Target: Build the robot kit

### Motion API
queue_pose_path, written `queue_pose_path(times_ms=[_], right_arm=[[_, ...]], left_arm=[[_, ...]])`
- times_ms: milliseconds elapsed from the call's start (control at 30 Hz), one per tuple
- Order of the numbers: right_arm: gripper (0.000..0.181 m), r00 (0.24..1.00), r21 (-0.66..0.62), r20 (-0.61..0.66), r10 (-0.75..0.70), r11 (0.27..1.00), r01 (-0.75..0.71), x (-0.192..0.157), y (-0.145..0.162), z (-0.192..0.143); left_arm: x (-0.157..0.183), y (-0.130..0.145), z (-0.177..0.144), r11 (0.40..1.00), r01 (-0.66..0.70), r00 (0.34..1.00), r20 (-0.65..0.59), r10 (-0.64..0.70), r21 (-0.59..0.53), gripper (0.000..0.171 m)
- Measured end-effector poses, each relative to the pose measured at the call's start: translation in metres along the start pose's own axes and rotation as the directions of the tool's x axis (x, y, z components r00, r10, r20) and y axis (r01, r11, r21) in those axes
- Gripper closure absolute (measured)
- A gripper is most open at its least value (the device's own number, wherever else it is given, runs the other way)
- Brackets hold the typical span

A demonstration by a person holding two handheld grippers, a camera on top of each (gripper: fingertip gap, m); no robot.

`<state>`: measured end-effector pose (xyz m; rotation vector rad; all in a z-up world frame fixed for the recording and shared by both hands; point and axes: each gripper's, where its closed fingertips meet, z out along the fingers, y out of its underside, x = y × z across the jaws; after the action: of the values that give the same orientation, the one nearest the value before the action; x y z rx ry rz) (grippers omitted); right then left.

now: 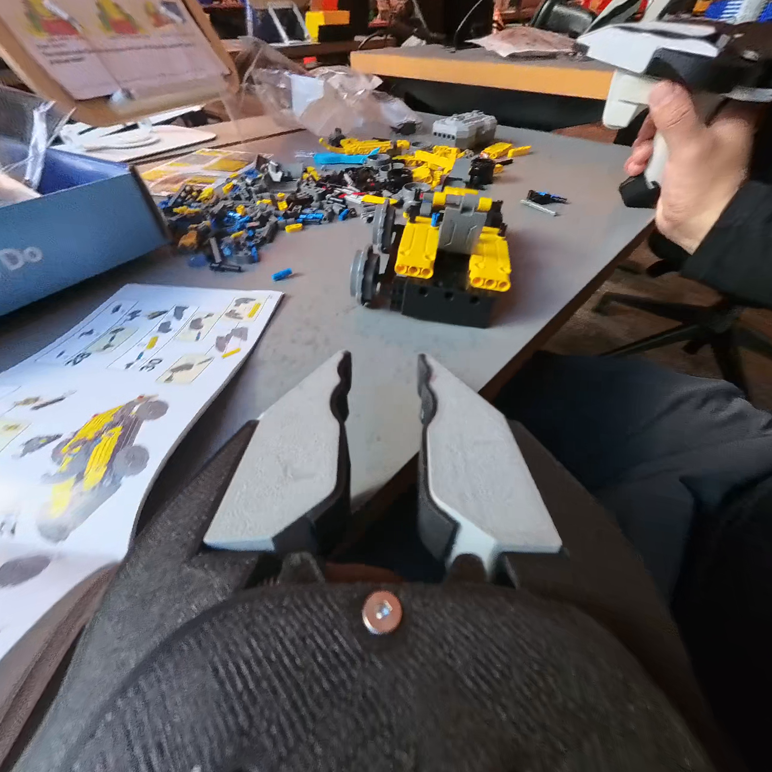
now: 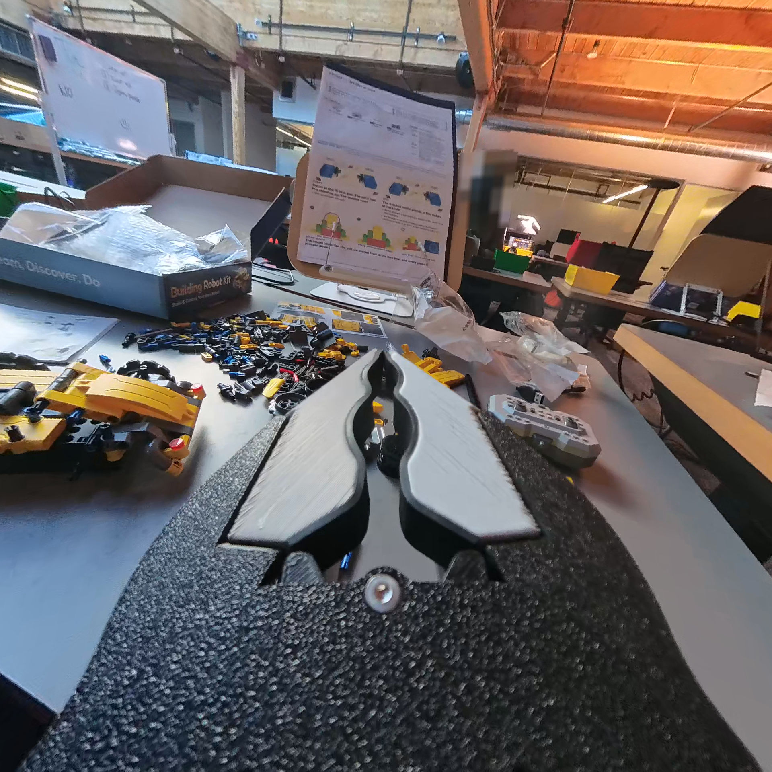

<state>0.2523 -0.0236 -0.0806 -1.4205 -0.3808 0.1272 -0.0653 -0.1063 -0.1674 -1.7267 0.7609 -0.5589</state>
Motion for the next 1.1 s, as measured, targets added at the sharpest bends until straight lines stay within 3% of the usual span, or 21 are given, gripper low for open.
queue_pose_path(times_ms=[200,367,733,1100], right_arm=[[0.181,0.997,0.059,0.074,0.024,0.998,-0.029,-0.005,-0.007,-0.006],[0.181,0.989,0.114,0.122,0.078,0.989,-0.092,-0.002,-0.014,-0.012],[0.18,0.99,0.084,0.135,0.03,0.996,-0.042,-0.01,-0.01,-0.009],[0.181,0.997,0.102,0.07,-0.025,0.995,0.018,-0.006,-0.01,-0.009]], left_arm=[[0.007,-0.007,0.018,0.999,0.03,0.998,-0.064,-0.029,0.01,0.132],[0.006,-0.004,0.014,1.0,0.023,0.999,-0.038,-0.023,0.004,0.133],[-0.001,-0.009,0.016,0.995,0.09,0.994,-0.065,-0.088,0.031,0.135],[0.04,-0.017,0.035,0.985,0.17,0.94,-0.302,-0.162,0.001,0.136]])
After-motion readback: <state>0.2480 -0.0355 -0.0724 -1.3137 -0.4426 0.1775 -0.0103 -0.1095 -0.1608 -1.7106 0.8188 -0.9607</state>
